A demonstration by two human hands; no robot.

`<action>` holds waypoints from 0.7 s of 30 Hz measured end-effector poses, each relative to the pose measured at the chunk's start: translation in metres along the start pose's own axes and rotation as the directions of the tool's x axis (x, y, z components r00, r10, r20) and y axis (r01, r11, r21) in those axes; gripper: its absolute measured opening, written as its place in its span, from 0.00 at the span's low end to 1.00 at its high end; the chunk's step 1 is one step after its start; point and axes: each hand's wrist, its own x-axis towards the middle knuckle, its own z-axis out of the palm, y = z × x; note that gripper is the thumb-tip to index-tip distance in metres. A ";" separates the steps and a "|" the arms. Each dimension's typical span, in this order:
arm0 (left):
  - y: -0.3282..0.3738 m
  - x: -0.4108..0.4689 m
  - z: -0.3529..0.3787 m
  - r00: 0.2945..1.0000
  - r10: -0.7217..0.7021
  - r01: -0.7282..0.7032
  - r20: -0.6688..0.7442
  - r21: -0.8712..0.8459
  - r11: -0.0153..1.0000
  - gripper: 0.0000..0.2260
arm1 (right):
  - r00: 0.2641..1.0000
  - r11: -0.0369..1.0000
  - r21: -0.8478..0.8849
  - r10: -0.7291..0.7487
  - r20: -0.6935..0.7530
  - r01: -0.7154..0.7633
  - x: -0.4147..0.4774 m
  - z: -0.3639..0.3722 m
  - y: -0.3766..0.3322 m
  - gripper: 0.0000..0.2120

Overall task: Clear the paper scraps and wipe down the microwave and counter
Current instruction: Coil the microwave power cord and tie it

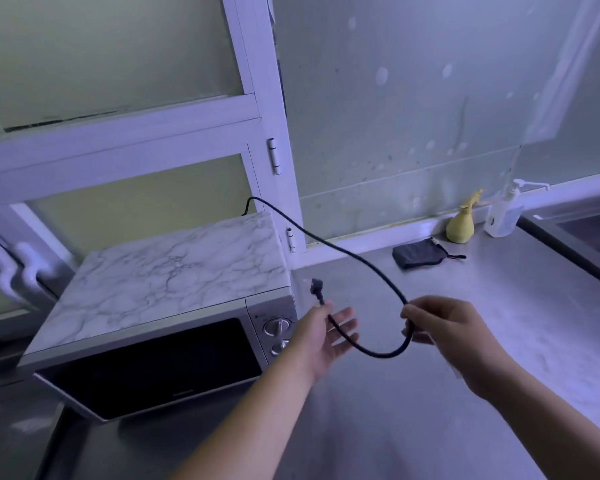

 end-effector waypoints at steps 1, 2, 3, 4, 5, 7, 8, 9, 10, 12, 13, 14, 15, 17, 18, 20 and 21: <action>0.003 -0.002 0.003 1.000 0.021 -0.021 0.021 0.020 1.000 0.07 | 1.000 1.000 -0.010 0.017 0.004 -0.017 -0.005 0.002 0.007 0.10; 0.006 -0.003 0.007 0.998 0.041 -0.043 0.045 0.046 0.998 0.09 | 0.999 0.999 -0.022 0.031 0.010 -0.031 -0.009 0.005 0.013 0.10; 0.010 -0.004 0.011 0.996 0.055 -0.060 0.067 0.076 0.995 0.10 | 0.999 0.999 -0.035 0.043 0.018 -0.042 -0.013 0.009 0.019 0.10; 0.012 -0.005 0.014 0.994 0.067 -0.075 0.081 0.108 0.991 0.10 | 0.998 0.998 -0.044 0.052 0.021 -0.051 -0.017 0.012 0.025 0.11; 0.014 -0.005 0.017 0.993 0.074 -0.086 0.090 0.131 0.988 0.10 | 0.998 0.997 -0.042 0.059 0.016 -0.059 -0.019 0.016 0.029 0.11; 0.015 -0.004 0.020 0.993 0.084 -0.097 0.086 0.160 0.982 0.10 | 0.998 0.997 -0.019 0.069 -0.008 -0.069 -0.022 0.021 0.037 0.11; 0.014 -0.004 0.019 0.993 0.089 -0.102 0.080 0.175 0.979 0.10 | 0.997 0.997 -0.016 0.071 -0.013 -0.071 -0.024 0.023 0.039 0.11; 0.012 -0.002 0.019 0.992 0.095 -0.108 0.078 0.192 0.975 0.10 | 0.998 0.997 -0.018 0.069 -0.012 -0.070 -0.025 0.027 0.040 0.10; 0.010 -0.001 0.018 0.992 0.102 -0.117 0.080 0.209 0.971 0.08 | 0.998 0.998 -0.023 0.063 -0.012 -0.063 -0.027 0.031 0.041 0.10; 0.007 0.002 0.017 0.991 0.111 -0.125 0.075 0.222 0.967 0.06 | 0.999 0.998 -0.042 0.047 -0.018 -0.048 -0.030 0.037 0.043 0.09; 0.005 0.004 0.016 0.992 0.110 -0.121 0.062 0.212 0.970 0.07 | 0.999 0.998 -0.054 0.038 -0.025 -0.039 -0.032 0.038 0.043 0.08; 0.004 0.005 0.015 0.993 0.103 -0.111 0.048 0.192 0.975 0.07 | 0.999 0.998 -0.060 0.029 -0.032 -0.031 -0.033 0.038 0.044 0.08; 0.004 0.006 0.014 0.995 0.093 -0.097 0.035 0.162 0.982 0.08 | 0.999 0.998 -0.059 0.020 -0.036 -0.023 -0.033 0.037 0.043 0.08; 0.005 0.008 0.010 0.997 0.072 -0.074 0.019 0.084 0.994 0.10 | 1.000 0.998 -0.054 0.020 -0.022 -0.021 -0.033 0.035 0.043 0.08; 0.006 0.009 0.008 0.998 0.067 -0.067 0.013 0.052 0.996 0.09 | 1.000 0.998 -0.050 0.024 -0.011 -0.025 -0.033 0.034 0.042 0.09; 0.007 0.010 0.003 0.998 0.063 -0.063 -0.012 0.021 0.998 0.08 | 0.999 0.999 -0.036 0.033 -0.002 -0.033 -0.034 0.035 0.043 0.09; 0.008 0.010 0.001 0.998 0.064 -0.063 -0.024 0.025 0.998 0.08 | 0.999 0.999 -0.030 0.037 -0.006 -0.037 -0.034 0.035 0.044 0.10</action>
